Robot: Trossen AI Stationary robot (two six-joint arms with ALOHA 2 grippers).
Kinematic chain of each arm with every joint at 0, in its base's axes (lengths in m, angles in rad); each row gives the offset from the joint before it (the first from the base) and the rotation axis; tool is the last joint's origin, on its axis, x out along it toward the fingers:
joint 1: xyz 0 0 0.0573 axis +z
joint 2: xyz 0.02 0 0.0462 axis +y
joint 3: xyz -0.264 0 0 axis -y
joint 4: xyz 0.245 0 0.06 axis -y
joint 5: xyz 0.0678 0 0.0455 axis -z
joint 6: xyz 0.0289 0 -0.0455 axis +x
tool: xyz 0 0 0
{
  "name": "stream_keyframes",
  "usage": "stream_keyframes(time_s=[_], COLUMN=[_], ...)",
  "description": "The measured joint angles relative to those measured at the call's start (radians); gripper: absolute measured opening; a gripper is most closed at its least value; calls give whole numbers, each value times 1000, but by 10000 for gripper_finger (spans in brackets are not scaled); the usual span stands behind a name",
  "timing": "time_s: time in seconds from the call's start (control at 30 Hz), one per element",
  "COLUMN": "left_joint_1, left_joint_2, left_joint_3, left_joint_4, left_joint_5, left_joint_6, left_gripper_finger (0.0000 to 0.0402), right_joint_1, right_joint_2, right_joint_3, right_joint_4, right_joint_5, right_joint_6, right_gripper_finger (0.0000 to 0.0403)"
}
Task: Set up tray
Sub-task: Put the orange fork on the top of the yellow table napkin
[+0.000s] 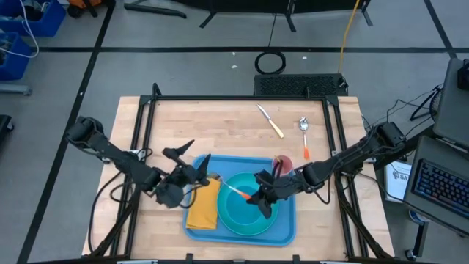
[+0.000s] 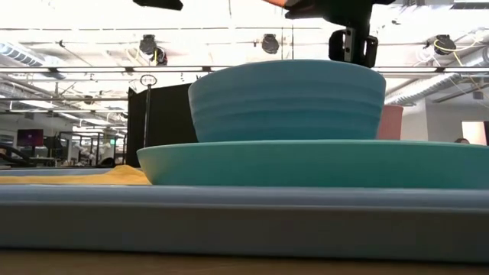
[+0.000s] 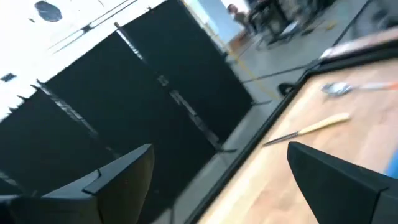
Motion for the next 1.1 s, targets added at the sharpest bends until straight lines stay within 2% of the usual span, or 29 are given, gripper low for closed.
stream_keyframes(time_s=[0.1, 0.4, 0.53, 0.67, 0.8, 0.97, 1.1], left_joint_1=[-42, -181, -251, -319, -352, -374, -366], left_joint_2=[-5, -8, -5, -5, -5, -5, -5], left_joint_3=[1, 1, 1, 1, 1, 1, 1], left_joint_4=[-22, -14, -13, -2, -22, -27, 8], left_joint_5=[-2, 149, 164, 187, 305, 470, 547], left_joint_6=[-76, -306, -328, -402, -544, -510, -519], left_gripper_finger=[368, 369, 363, 361, 361, 361, 361], right_joint_1=[10, 19, 12, 14, 13, 14, 9], right_joint_2=[0, 1, -1, 0, 0, 1, 24], right_joint_3=[0, -1, 0, -1, -1, -1, -1], right_joint_4=[-2, 11, 29, 60, 154, 273, 340], right_joint_5=[47, 117, 175, 167, 196, 210, 208], right_joint_6=[-33, -93, -80, -101, -174, -302, -393], right_gripper_finger=[0, 1, 0, 0, 0, 0, 0])
